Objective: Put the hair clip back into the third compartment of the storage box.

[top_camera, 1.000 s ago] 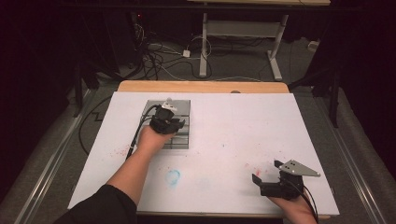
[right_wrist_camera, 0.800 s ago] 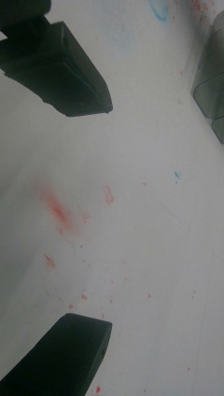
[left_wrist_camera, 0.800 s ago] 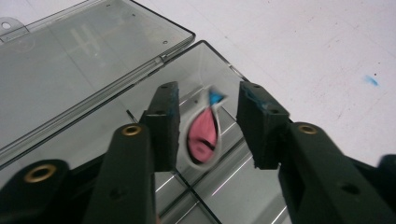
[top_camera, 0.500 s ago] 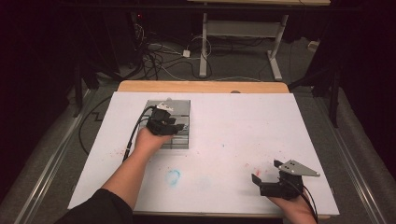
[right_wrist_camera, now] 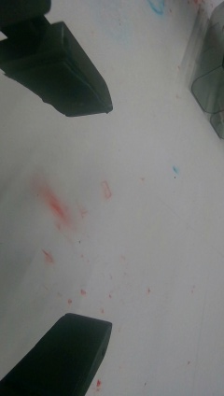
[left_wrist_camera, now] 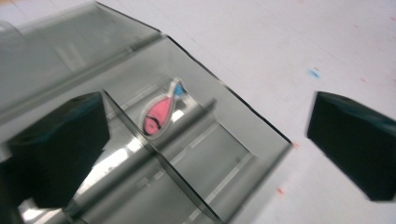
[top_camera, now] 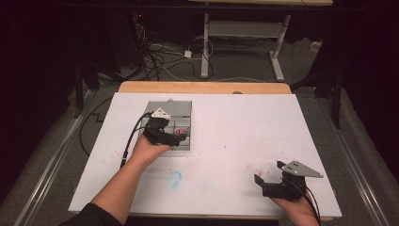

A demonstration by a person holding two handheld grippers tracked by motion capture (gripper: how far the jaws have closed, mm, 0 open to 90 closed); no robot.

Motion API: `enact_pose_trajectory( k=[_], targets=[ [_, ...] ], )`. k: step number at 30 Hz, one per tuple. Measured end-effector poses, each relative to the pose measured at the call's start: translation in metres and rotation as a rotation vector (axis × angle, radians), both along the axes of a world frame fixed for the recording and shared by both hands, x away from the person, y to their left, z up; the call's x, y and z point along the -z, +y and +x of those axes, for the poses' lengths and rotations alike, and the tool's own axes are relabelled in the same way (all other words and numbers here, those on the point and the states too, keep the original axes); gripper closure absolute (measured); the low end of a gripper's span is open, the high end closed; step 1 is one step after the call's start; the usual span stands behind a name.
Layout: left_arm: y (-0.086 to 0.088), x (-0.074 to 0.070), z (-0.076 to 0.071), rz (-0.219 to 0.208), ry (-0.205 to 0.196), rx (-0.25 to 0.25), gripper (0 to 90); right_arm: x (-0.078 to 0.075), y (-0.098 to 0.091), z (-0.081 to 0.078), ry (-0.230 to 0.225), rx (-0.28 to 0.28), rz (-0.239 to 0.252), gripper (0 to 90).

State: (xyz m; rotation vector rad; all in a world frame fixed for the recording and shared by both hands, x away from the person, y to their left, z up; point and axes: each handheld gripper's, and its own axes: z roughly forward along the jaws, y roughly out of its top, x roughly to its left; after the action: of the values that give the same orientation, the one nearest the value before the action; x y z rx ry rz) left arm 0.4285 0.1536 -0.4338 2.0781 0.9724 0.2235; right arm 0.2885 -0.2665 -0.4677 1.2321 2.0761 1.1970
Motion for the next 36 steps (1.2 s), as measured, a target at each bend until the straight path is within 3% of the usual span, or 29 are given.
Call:
enact_pose_trajectory(
  k=[5,11,15,20,24,29,32,36],
  targets=[
    [0.004,0.003,-0.024,0.007,-0.057,-0.005,0.0,0.0,0.002,0.001,-0.001,-0.001,0.0,0.4],
    [0.01,0.006,-0.053,-0.029,-0.09,0.017,0.0,0.004,0.001,0.0,0.001,0.005,0.007,0.4],
    [0.014,0.012,-0.073,-0.023,-0.111,0.02,0.0,0.005,0.0,0.0,-0.003,0.011,0.013,0.4],
    [0.029,0.022,-0.094,-0.069,-0.102,0.01,0.0,0.003,0.001,-0.002,-0.017,0.011,0.024,0.3],
    [0.041,0.034,-0.108,-0.057,-0.099,0.003,0.0,0.003,0.002,-0.002,-0.025,0.006,0.017,0.4],
    [0.061,0.049,-0.13,-0.095,-0.105,-0.023,0.0,0.002,0.002,-0.003,-0.032,0.012,0.022,0.3],
    [0.068,0.051,-0.137,-0.094,-0.144,-0.043,0.0,0.002,0.002,-0.003,-0.036,0.006,0.02,0.3],
    [0.07,0.051,-0.134,-0.113,-0.145,-0.059,0.0,0.002,0.004,-0.004,-0.043,0.001,0.026,0.4]
  ],
)
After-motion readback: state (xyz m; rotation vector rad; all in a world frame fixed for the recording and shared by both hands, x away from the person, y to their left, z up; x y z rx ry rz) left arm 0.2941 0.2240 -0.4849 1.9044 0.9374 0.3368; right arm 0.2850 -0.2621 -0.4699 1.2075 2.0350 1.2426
